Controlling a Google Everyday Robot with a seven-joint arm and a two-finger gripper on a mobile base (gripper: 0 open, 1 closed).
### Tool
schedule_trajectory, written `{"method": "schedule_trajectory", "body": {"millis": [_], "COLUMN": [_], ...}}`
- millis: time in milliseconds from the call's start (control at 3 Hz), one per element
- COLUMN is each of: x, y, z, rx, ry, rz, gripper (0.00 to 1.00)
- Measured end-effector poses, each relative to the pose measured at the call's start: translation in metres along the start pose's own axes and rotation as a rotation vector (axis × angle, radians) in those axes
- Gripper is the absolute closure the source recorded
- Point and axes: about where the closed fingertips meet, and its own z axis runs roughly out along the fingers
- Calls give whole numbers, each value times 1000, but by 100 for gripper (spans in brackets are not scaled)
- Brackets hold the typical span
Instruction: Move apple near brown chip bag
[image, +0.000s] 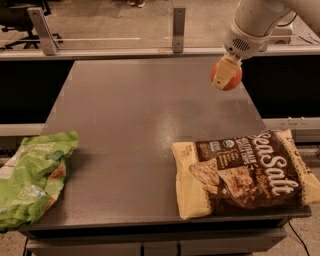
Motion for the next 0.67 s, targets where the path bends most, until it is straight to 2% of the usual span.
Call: {"method": "schedule_trajectory", "body": {"millis": [333,667], "x": [-33,-15], "y": [19,42], "z": [-7,9], "rx": [114,190], "ry": [35,170], "rz": [31,81], "gripper": [100,100]}}
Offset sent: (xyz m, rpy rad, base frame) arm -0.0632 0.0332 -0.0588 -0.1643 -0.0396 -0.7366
